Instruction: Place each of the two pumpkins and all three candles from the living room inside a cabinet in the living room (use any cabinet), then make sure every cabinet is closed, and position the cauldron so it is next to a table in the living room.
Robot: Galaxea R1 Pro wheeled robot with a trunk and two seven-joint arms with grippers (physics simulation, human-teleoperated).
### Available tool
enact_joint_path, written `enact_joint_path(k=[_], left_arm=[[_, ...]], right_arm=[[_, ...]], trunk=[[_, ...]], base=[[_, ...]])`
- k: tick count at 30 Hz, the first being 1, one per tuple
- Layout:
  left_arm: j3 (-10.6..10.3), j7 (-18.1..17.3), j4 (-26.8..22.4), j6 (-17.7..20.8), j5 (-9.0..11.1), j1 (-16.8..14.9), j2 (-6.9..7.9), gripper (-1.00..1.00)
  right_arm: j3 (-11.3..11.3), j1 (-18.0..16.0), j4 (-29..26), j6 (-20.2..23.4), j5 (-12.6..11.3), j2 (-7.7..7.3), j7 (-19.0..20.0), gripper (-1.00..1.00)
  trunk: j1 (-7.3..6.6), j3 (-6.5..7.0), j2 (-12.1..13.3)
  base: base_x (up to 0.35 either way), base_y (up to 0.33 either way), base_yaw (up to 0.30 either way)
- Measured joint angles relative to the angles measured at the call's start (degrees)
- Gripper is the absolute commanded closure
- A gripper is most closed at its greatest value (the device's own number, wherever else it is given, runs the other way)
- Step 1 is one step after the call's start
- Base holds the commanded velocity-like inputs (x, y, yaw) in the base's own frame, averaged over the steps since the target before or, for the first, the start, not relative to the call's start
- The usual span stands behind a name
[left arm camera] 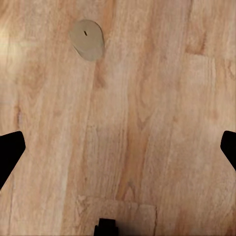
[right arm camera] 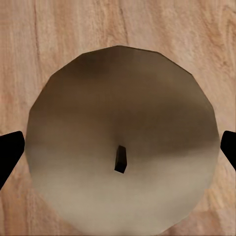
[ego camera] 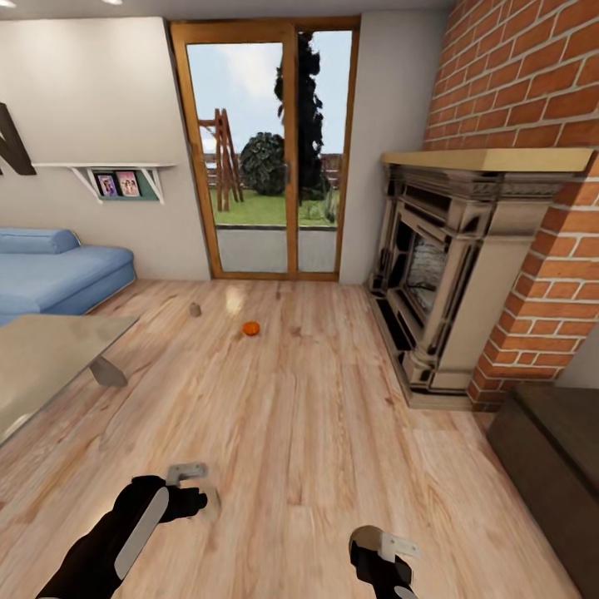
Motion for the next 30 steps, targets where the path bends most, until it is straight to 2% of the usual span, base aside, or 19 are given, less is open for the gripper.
enact_joint_path(k=[10,16,30], left_arm=[[-0.2,0.0,0.0,0.0,-0.1,0.0,-0.03,-1.00],[-2.2,0.0,0.0,-0.1,-0.1,0.0,-0.01,-1.00],[-2.3,0.0,0.5,-0.1,0.0,0.0,0.00,-1.00]], right_arm=[[0.0,0.0,0.2,0.0,0.0,0.04,0.0,1.00],[0.1,0.0,0.2,0.0,0.0,0.05,0.0,1.00],[0.1,0.0,0.3,0.0,0.1,0.05,0.0,1.00]], trunk=[[0.00,0.00,0.0],[0.00,0.00,0.0],[0.00,0.00,0.0]], base=[[0.252,0.172,0.000],[0.253,0.022,0.000],[0.250,0.001,0.000]])
